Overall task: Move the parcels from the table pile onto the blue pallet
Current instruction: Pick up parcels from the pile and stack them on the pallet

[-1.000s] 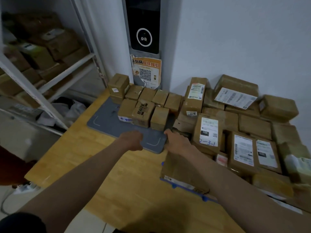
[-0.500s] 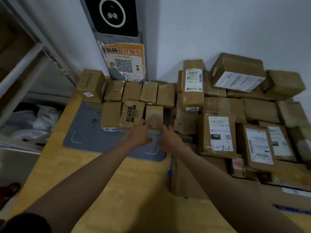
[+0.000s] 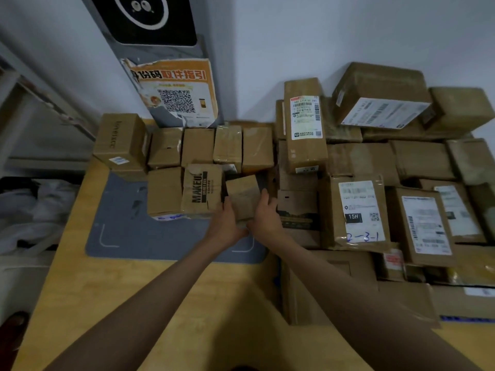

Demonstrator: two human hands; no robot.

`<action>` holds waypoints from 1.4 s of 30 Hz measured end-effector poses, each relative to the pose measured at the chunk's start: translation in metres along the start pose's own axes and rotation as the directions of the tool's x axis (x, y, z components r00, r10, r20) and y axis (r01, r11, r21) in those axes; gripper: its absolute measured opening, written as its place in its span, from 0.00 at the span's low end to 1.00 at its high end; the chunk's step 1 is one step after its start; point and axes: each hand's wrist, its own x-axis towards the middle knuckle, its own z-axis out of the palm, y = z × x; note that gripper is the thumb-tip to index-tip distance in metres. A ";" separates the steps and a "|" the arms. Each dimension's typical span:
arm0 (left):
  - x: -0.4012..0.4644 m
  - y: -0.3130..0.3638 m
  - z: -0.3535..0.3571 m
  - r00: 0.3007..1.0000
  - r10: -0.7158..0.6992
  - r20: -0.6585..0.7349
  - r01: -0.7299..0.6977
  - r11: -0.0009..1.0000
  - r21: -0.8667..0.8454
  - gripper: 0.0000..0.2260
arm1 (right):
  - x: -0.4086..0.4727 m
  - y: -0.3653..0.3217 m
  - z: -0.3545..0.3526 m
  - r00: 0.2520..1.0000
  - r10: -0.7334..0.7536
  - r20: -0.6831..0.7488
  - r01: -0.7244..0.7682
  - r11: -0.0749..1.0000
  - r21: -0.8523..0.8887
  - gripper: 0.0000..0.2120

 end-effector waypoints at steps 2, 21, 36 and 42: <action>-0.006 -0.002 -0.001 1.000 -0.028 -0.011 0.028 1.000 -0.014 0.43 | -0.009 -0.001 -0.001 1.000 0.007 0.018 -0.005 0.997 -0.080 0.42; -0.185 -0.030 0.016 0.995 0.080 -0.062 -0.091 0.975 -0.205 0.35 | -0.185 0.036 0.004 0.995 -0.099 0.022 0.092 0.975 0.202 0.47; -0.212 -0.053 0.013 0.994 0.092 -0.063 -0.096 0.993 -0.065 0.39 | -0.199 0.023 0.025 0.999 -0.029 -0.045 0.039 0.966 0.256 0.47; -0.167 -0.059 -0.018 0.993 0.056 -0.103 -0.057 0.998 -0.008 0.33 | -0.170 0.007 0.013 0.997 -0.025 -0.066 0.043 0.958 0.283 0.43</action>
